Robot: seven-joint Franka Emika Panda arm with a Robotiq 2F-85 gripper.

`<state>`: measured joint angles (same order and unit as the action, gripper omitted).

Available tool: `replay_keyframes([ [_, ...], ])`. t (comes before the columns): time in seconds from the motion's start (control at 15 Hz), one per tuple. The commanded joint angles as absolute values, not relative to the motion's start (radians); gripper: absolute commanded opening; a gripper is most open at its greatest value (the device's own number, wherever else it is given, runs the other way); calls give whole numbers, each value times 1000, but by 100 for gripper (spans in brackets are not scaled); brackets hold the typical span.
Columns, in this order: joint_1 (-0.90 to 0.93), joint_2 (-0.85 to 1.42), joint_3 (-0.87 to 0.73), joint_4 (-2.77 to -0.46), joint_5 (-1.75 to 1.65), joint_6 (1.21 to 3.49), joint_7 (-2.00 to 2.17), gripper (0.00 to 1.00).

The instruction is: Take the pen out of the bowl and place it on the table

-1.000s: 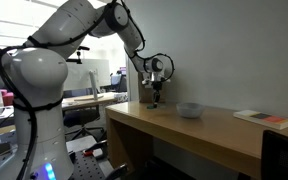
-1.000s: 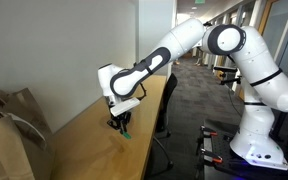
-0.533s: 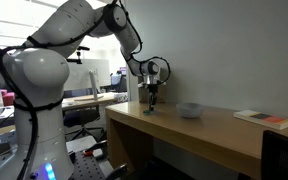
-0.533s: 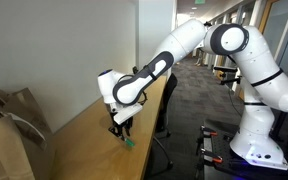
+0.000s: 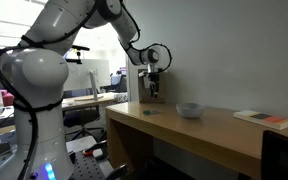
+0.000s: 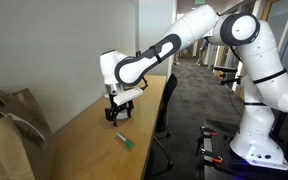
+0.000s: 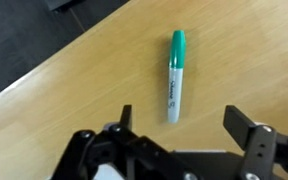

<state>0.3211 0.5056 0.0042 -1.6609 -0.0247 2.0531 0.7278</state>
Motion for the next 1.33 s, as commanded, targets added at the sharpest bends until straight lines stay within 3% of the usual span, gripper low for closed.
replay_keyframes([
  [0.0, 292, 409, 13, -1714, -27, 1945, 687, 100],
  [0.67, 227, 200, 20, -1793, -114, 1817, 669, 100],
  [1.27, 208, 185, 41, -1790, -124, 1733, 605, 100],
])
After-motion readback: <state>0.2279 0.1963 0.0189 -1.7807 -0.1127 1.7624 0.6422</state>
